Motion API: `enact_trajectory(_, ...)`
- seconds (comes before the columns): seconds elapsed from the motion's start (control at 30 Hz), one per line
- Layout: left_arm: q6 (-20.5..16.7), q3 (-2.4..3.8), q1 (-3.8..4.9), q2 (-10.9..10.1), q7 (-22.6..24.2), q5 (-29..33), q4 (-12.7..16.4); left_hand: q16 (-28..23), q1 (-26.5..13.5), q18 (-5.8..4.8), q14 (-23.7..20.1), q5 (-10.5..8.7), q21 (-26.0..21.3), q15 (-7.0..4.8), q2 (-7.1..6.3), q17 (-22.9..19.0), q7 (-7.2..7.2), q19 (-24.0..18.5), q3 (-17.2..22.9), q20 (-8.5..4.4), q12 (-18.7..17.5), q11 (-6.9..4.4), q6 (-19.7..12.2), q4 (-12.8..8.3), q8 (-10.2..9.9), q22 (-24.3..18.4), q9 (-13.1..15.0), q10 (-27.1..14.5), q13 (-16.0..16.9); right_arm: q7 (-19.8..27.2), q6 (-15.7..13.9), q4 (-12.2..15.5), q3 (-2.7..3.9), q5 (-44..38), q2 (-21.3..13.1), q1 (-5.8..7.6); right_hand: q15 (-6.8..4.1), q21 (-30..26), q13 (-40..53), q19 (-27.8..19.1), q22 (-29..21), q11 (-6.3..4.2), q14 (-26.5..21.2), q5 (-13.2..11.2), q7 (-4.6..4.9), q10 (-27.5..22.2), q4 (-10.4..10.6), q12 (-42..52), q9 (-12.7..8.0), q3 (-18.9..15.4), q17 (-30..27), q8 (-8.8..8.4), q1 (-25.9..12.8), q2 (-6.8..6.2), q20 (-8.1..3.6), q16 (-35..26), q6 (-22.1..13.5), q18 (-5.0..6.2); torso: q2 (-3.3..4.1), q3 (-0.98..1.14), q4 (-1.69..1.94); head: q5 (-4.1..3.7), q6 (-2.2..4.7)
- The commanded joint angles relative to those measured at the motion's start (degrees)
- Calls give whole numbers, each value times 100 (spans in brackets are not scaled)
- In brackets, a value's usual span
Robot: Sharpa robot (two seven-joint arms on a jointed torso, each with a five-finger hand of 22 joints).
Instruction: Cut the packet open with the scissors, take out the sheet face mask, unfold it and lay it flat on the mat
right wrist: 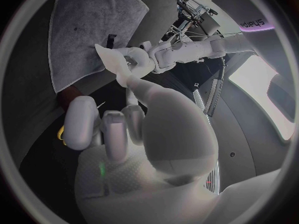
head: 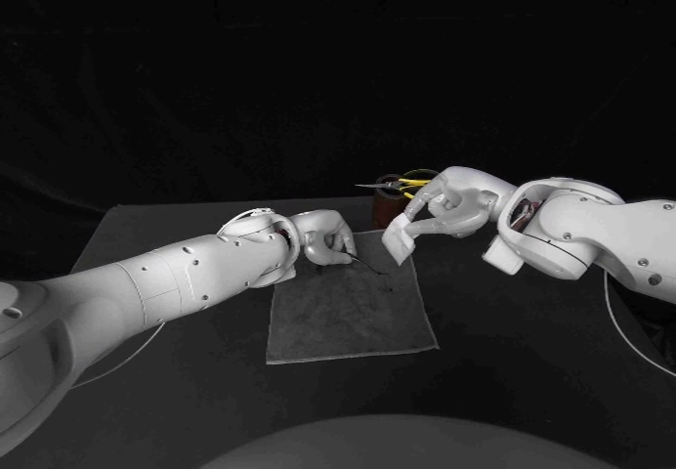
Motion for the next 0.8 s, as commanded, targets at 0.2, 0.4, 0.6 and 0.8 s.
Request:
enact_trajectory(0.2, -66, 221, 74, -437, -154, 568, 257, -15, -45, -17, 168, -8, 2, -13, 49, 560, -8, 18, 83, -5, -58, -20, 2, -59, 117, 31, 85, 103, 2, 0, -39, -13, 5, 11, -22, 4, -49, -46, 672, -50, 398, -18, 540, 17, -2, 172, 0, -17, 193, 31, 1223, 21, -20, 50, 2, 19, 18, 55, -11, 8, 11, 13, 29)
enact_trajectory(0.4, -137, 273, 235, -1027, -280, 575, 651, -16, -82, -20, 174, -7, 9, -27, 28, 569, -24, 35, 127, -16, -56, -38, 5, -112, 193, 48, 133, 176, 38, 9, -46, -60, 4, 14, -17, 4, -49, -41, 677, -47, 402, -18, 541, 17, -2, 174, -3, -11, 196, 33, 1226, 26, -21, 51, 2, 21, 14, 54, -22, 6, 22, 38, 47)
enact_trajectory(0.6, -225, 284, 294, -1551, -388, 547, 907, -15, -115, -27, 185, -6, 26, -40, 19, 590, -35, 66, 170, -25, -47, -50, 7, -136, 236, 82, 157, 239, 71, 12, -26, -101, 4, 20, 27, -3, -49, -41, 677, -47, 402, -18, 541, 17, -2, 174, -3, -11, 196, 33, 1226, 26, -21, 51, 2, 21, 14, 54, -32, -10, 31, 73, 70)
enact_trajectory(0.8, -393, 286, 310, -1980, -457, 414, 774, -14, -148, -34, 195, -6, 41, -47, 2, 607, -42, 94, 200, -33, -58, -59, 0, -147, 264, 115, 174, 262, 63, 15, -11, -123, 3, 28, 68, -15, -49, -41, 677, -47, 402, -18, 541, 17, -2, 174, -3, -11, 196, 33, 1226, 26, -21, 51, 2, 21, 14, 54, -27, -8, 44, 147, 85)
